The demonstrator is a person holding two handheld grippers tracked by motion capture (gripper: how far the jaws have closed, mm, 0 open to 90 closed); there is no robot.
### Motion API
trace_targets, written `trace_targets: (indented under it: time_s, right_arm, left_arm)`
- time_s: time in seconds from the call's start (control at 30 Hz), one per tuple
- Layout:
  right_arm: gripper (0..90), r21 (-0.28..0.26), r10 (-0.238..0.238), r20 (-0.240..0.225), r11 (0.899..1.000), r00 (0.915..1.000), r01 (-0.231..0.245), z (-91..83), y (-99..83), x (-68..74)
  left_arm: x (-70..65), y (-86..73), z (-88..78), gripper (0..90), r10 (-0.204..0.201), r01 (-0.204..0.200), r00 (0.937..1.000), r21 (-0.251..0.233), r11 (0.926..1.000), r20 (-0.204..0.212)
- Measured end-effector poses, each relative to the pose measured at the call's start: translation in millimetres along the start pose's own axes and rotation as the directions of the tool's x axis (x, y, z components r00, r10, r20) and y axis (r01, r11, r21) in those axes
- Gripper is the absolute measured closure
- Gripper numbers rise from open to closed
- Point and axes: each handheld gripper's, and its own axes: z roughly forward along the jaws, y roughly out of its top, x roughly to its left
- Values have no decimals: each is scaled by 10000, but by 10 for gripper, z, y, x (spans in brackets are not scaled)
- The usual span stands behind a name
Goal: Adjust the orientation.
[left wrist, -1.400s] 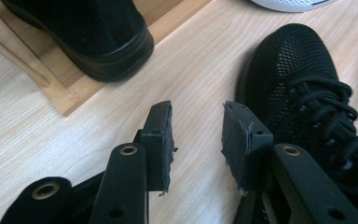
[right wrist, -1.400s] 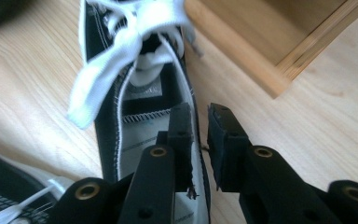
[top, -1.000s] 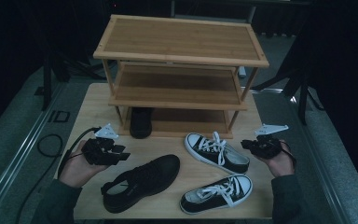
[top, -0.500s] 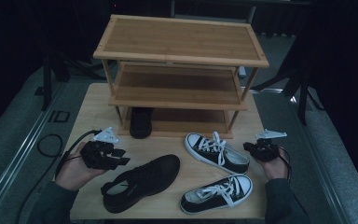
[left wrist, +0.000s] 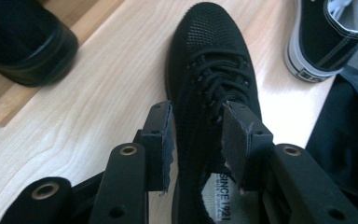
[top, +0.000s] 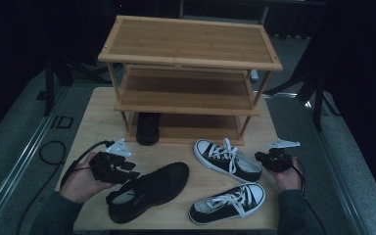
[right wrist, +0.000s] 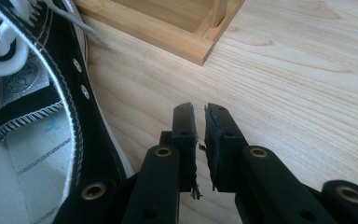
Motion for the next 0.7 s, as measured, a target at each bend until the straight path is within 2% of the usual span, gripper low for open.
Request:
trace_targets:
  time_s: [0.2, 0.43, 0.7]
  right_arm:
    - [821, -53, 25, -159, 10000, 9999, -26, -5, -7, 4]
    - [817, -100, 26, -210, 9999, 9998, -28, -17, -14, 3]
    - [816, -180, 43, -206, 9998, 9998, -47, -39, -24, -9]
  left_arm:
    - [-36, 15, 71, 629, 306, -312, 9994, 404, 9987, 170]
    - [-65, 22, 191, 666, 445, -468, 9986, 856, 9952, 290]
    - [-60, 16, 227, 708, 574, -609, 9977, 1065, 9924, 351]
